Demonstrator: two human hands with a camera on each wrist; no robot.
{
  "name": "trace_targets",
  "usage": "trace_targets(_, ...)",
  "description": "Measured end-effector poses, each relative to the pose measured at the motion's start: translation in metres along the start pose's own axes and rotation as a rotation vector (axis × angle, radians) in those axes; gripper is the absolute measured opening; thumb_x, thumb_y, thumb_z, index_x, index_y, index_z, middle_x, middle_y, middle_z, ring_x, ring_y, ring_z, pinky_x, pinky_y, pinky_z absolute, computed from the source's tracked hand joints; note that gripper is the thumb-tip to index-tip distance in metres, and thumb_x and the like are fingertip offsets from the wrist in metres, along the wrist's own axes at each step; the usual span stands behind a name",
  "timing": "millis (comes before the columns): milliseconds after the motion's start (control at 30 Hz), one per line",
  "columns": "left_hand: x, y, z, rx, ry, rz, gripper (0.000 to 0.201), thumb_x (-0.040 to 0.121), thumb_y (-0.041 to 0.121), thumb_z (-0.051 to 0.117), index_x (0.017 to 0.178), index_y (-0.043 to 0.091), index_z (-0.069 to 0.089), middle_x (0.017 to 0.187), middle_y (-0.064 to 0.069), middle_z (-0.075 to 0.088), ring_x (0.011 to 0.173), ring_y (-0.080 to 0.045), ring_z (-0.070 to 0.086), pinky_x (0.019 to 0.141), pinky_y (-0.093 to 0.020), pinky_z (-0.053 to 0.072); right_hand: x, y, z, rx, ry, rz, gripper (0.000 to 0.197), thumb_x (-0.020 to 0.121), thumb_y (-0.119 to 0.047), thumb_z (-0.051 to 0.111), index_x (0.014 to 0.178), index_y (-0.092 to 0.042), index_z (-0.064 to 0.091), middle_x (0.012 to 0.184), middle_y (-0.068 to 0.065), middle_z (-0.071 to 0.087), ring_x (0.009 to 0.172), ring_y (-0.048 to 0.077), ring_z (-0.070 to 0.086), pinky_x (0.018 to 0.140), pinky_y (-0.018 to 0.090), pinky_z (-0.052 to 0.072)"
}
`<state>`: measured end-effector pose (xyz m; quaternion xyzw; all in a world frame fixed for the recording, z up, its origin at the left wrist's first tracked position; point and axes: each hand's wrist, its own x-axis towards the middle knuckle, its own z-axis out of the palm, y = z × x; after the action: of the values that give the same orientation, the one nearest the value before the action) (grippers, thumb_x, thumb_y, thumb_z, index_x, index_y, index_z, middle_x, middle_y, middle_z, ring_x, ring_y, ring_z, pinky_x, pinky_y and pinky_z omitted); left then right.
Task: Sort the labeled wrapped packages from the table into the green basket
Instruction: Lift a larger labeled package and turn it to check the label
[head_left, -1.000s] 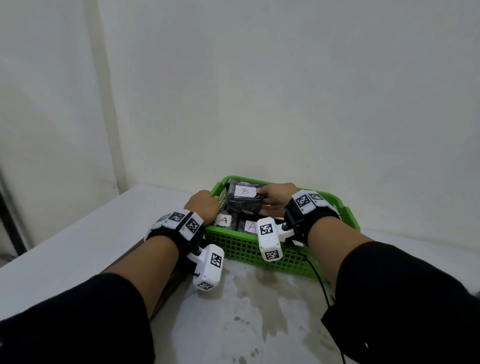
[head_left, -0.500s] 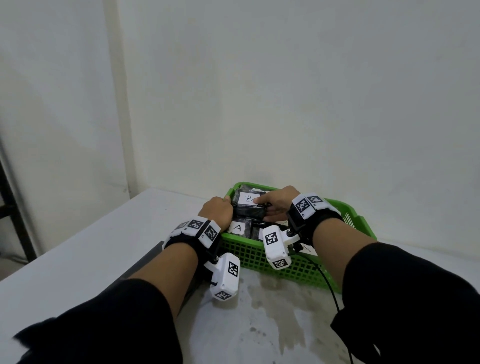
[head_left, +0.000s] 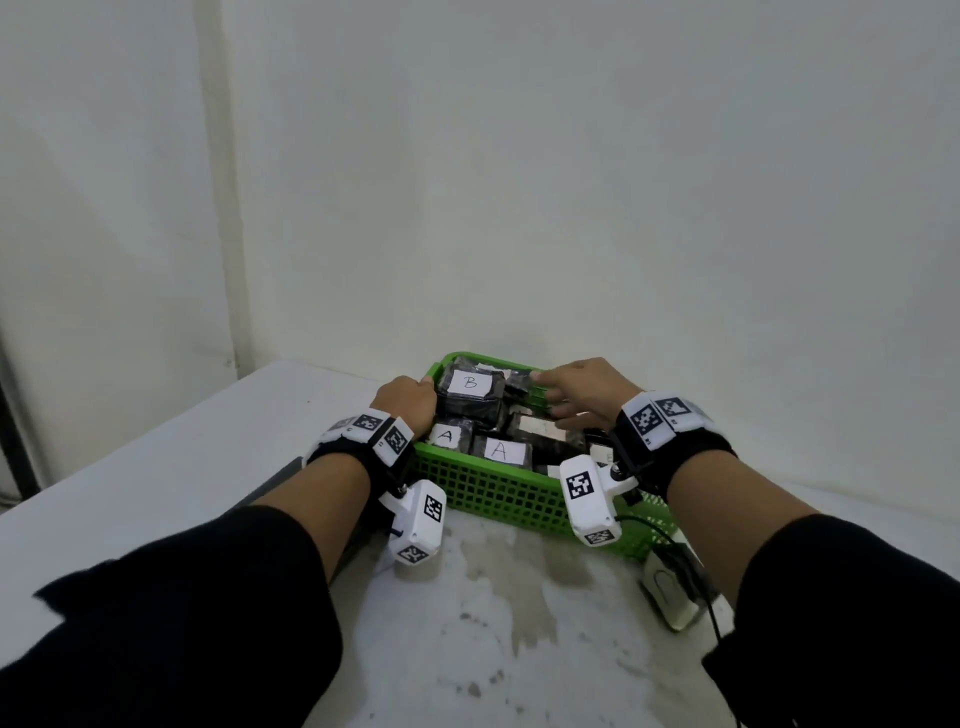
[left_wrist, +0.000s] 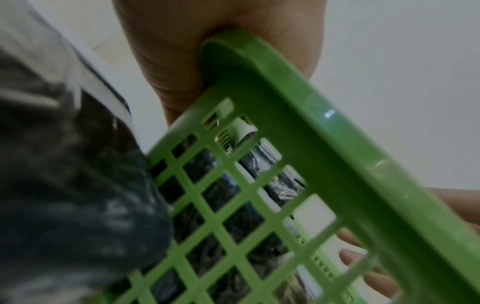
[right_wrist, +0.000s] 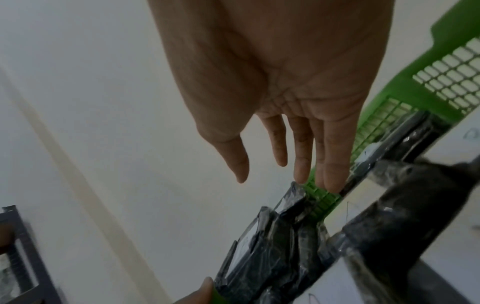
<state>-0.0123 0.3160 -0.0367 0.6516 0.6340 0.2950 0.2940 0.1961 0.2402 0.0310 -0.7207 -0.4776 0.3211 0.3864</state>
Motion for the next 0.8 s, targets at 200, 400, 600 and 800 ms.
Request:
trace_targets(200, -0.013, 0.003, -0.007, 0.079, 0.071, 0.100, 0.047, 0.109, 0.035, 0.042, 0.122, -0.004, 0.064, 0.129, -0.027, 0.064, 0.118, -0.041, 0.060, 0.091, -0.037, 0.046, -0.059, 0.020, -0.046, -0.157, 0.082, -0.150, 0.058, 0.090, -0.044, 0.078, 0.139, -0.019, 0.061, 0.130, 0.007, 0.065, 0.117, 0.025, 0.064, 0.102, 0.039, 0.051)
trace_targets(400, -0.053, 0.024, -0.002, 0.129, 0.172, 0.302, 0.049, 0.099, 0.023, 0.058, 0.142, 0.000, 0.051, 0.145, -0.021, 0.051, 0.131, -0.037, 0.053, 0.109, -0.043, 0.044, -0.107, 0.055, -0.088, -0.174, 0.107, -0.151, 0.062, 0.093, -0.038, 0.078, 0.146, -0.018, 0.054, 0.128, 0.004, 0.065, 0.104, 0.016, 0.060, 0.091, 0.030, 0.040)
trace_targets(600, -0.136, 0.067, 0.019, 0.100, 0.123, 0.727, 0.041, 0.096, 0.016, 0.063, 0.136, 0.008, 0.061, 0.137, -0.007, 0.058, 0.125, -0.023, 0.056, 0.106, -0.031, 0.044, -0.133, 0.091, -0.105, -0.211, 0.130, -0.129, 0.067, 0.088, -0.039, 0.082, 0.146, -0.021, 0.054, 0.136, 0.005, 0.066, 0.121, 0.021, 0.064, 0.097, 0.036, 0.050)
trace_targets(800, -0.190, 0.077, 0.047, 0.181, -0.042, 0.810, 0.038, 0.097, 0.025, 0.065, 0.134, 0.015, 0.063, 0.133, 0.001, 0.060, 0.123, -0.016, 0.057, 0.101, -0.024, 0.043, -0.161, 0.110, -0.104, -0.328, 0.122, -0.131, 0.071, 0.087, -0.040, 0.082, 0.149, -0.026, 0.051, 0.145, 0.002, 0.060, 0.131, 0.020, 0.057, 0.106, 0.035, 0.046)
